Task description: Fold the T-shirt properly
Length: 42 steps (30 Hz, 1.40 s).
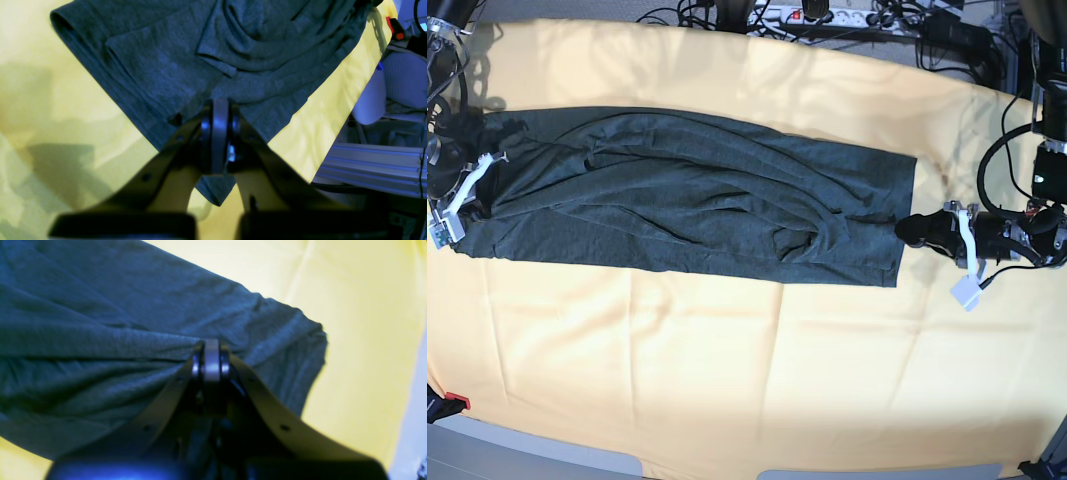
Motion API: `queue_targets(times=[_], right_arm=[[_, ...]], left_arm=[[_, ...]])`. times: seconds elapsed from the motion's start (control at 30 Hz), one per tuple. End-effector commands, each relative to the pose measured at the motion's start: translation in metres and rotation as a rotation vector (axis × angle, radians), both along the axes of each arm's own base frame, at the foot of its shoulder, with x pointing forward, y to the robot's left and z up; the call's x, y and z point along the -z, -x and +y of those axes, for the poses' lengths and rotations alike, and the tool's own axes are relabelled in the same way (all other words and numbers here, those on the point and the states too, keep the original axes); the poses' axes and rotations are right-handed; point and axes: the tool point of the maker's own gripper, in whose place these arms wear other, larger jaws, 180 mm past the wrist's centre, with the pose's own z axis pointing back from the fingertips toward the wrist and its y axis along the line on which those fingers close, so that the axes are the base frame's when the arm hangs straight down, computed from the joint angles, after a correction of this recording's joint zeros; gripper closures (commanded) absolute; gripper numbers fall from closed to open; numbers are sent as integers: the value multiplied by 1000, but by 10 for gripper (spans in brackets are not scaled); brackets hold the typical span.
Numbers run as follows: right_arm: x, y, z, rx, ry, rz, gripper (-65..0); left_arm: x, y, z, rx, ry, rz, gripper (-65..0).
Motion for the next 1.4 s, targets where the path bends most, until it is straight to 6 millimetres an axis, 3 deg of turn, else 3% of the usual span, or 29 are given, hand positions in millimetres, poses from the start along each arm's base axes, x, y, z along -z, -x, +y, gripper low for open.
queue_targets(times=[0.0, 0.2, 0.47, 0.77, 0.8, 0.9, 0.97, 1.13, 1.37], right_arm=[[-13, -6, -3, -8, 10, -42, 0], [1, -5, -12, 20, -8, -25, 0], [3, -16, -49, 198, 29, -64, 0], [6, -14, -47, 196, 26, -45, 0], [5, -15, -46, 188, 24, -45, -34], [3, -16, -45, 190, 4, -55, -321], [0, -18, -47, 211, -3, -70, -455], [-10, -26, -59, 293, -11, -83, -480], [-22, -12, -82, 414, -114, -87, -478]], left_arm=[[-19, -10, 3, -8, 19, -56, 0], [-19, -10, 3, -7, 19, -57, 0], [-19, -10, 3, -8, 20, -57, 0], [-20, -11, 2, -11, 24, -62, 0], [-20, -11, 2, -12, 25, -62, 0], [-22, -13, 2, -14, 26, -68, 0], [-27, -17, 2, -16, 29, -84, 0], [-51, -35, 7, -39, 40, -156, 0], [-91, -52, 43, -176, 92, -282, 0]])
